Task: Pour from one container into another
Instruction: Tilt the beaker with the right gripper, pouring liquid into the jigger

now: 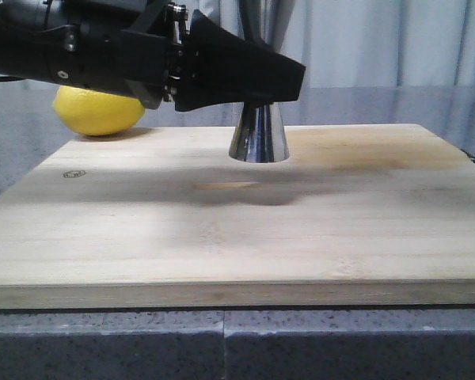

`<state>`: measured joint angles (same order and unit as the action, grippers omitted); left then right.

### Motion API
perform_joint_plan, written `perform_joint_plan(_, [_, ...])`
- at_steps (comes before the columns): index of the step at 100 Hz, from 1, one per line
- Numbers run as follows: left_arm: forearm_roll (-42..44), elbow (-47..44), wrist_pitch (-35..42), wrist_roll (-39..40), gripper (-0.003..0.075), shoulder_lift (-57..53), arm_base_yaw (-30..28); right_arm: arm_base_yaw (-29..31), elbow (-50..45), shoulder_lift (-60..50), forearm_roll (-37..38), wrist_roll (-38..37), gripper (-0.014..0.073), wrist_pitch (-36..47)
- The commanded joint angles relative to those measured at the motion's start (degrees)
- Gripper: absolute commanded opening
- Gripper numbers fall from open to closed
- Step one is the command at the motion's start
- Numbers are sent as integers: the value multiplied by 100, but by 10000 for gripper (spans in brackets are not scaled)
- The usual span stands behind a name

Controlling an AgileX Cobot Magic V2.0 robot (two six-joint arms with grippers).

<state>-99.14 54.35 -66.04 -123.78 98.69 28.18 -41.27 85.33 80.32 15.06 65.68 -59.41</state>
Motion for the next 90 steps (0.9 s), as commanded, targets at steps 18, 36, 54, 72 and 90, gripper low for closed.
perform_joint_plan(18, [-363,156,-627,37,-19,-299,44,-18,218,-149,159,0,197,234])
perform_joint_plan(36, [-363,156,-627,37,-19,-299,44,-68,218,-149,217,0,197,234])
perform_joint_plan(54, [-353,156,-627,37,-19,-299,44,-271,218,-97,454,0,197,246])
perform_joint_plan(72, [-258,156,-637,79,-19,-299,44,-282,218,-22,463,0,197,257])
perform_joint_plan(90, [-236,156,-637,79,-19,-299,44,-285,218,-9,513,0,197,269])
